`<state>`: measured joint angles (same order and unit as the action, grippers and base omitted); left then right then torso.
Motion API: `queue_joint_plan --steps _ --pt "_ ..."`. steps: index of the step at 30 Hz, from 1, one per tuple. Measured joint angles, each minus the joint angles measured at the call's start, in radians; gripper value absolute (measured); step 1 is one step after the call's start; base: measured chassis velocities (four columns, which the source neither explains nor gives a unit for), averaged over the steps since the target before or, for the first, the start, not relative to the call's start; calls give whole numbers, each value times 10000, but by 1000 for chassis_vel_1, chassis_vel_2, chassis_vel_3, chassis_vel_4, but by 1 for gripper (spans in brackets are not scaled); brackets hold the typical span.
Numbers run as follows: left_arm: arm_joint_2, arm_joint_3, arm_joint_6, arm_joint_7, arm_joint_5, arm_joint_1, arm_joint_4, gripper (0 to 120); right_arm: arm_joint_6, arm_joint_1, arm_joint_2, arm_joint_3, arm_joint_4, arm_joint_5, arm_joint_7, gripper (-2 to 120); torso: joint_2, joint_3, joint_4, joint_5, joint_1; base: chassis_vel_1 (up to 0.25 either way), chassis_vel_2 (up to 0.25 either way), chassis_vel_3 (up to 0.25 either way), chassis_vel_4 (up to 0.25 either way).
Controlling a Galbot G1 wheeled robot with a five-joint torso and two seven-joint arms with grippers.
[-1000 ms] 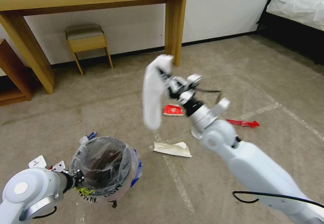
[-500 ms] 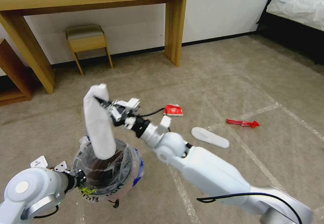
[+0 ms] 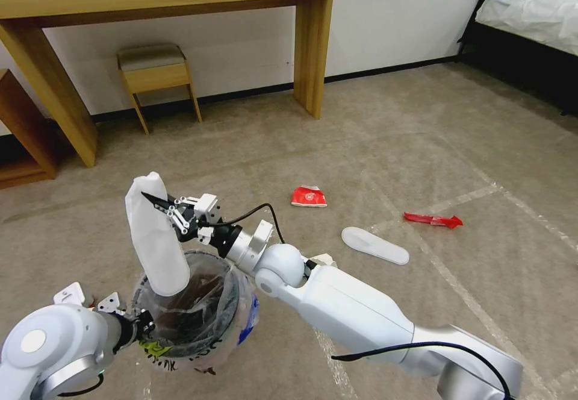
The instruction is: Pick up the trash bin and place the garbage on the floor into it.
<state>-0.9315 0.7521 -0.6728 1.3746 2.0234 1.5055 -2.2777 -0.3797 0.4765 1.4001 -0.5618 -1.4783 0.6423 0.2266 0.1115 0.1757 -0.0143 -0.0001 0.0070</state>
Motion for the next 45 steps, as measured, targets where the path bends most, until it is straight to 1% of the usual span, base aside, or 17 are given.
queue_joint_plan --steps 10,12,17,27,36,37,39,40,41,42,43,44,45 --pt "112 93 -27 154 163 89 -108 0 -333 181 69 1 337 -516 3 1 0 -1 0 0 0 0 0 0 0" --pt "189 117 -36 244 244 89 -110 0 -528 225 67 44 452 -690 69 1 0 0 0 1 -1 0 0 0 0" --pt "296 152 -40 321 395 56 -136 0 -676 270 -58 47 515 -809 261 1 0 -1 0 1 0 0 0 0 0" --pt "331 170 -40 418 512 28 -178 0 -974 543 -228 -93 595 -1053 488 1 0 -1 0 1 -1 0 0 0 0" --pt "331 165 -31 433 538 -26 -182 0 -1031 616 -355 -128 608 -1121 637 1 0 -1 0 1 -1 0 0 0 0" --pt "305 145 -27 433 538 -41 -167 0 -1031 633 -401 -152 607 -1170 760 2 -1 -1 0 2 -1 0 0 0 0" --pt "277 122 -24 434 533 -53 -145 0 -1044 658 -412 -175 643 -1286 772 12 0 -1 0 1 0 0 0 0 0" --pt "277 122 -24 434 533 -53 -145 0 -1044 658 -412 -175 643 -1286 772 12 0 -1 0 1 0 0 0 0 0" --pt "265 119 -22 435 530 -60 -142 0 -1065 689 -412 -194 685 -1373 760 20 0 0 0 2 -1 0 0 0 0" --pt "265 118 -18 436 530 -62 -141 0 -1066 713 -411 -197 699 -1421 745 25 0 -1 0 1 -1 0 0 0 0" --pt "265 118 -18 436 530 -62 -141 0 -1066 713 -411 -197 699 -1421 745 25 0 -1 0 1 -1 0 0 0 0" --pt "265 119 -14 436 530 -63 -141 0 -1070 729 -409 -198 704 -1456 725 28 0 -1 0 1 0 0 0 0 0" --pt "277 126 -9 436 530 -65 -139 0 -1084 767 -401 -200 709 -1530 611 35 0 -1 0 2 0 0 0 0 0"
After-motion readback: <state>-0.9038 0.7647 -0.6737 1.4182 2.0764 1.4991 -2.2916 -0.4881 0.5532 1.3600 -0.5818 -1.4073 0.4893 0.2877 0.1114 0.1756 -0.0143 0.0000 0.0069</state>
